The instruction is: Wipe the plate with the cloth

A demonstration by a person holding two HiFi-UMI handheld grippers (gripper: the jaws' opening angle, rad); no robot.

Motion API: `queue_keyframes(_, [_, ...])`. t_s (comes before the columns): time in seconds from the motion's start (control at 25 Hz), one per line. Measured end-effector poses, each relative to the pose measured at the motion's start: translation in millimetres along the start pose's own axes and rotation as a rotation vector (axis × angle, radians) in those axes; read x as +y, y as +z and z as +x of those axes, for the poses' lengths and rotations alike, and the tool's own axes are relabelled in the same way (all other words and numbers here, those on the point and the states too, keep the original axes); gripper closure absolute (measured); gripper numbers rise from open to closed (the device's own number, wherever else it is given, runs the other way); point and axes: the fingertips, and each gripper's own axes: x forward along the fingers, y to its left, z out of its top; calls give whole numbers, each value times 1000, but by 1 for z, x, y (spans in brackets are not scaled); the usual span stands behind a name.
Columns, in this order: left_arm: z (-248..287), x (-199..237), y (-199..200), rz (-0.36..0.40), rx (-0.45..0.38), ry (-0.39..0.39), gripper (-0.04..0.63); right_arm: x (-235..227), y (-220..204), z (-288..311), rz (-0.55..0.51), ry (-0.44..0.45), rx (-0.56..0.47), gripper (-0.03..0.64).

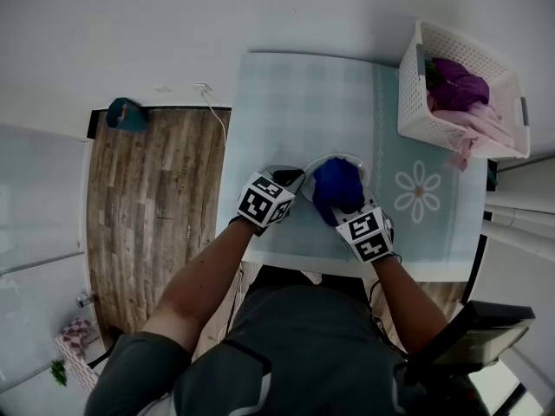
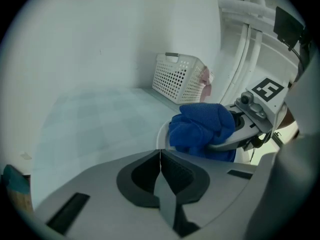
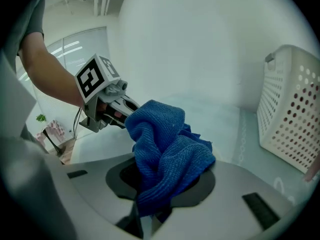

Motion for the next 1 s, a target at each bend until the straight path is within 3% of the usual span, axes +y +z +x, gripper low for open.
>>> queue_keyframes(0.36, [0, 1, 0, -13, -6, 6, 584, -67, -19, -44, 53, -161, 19, 489])
queue_keyframes(0.48, [-1, 0, -1, 1, -3, 18, 584, -71, -4, -53, 85, -190, -34, 491])
queue_keyframes(0.64, [-2, -2, -2, -13, 0, 15, 584, -26, 44, -30, 25, -18, -130, 491])
queue_keyframes(0.76, [-2, -3, -4, -23, 7, 3, 584, 17, 53, 6, -58, 127, -99, 491])
queue_keyframes(0.88, [-2, -3, -4, -11, 10, -3, 584, 31, 41, 33, -118, 167, -18, 491])
queue_keyframes(1.0, [-4, -3, -3, -28, -5, -8, 584, 24, 37, 42, -107, 158, 17, 491])
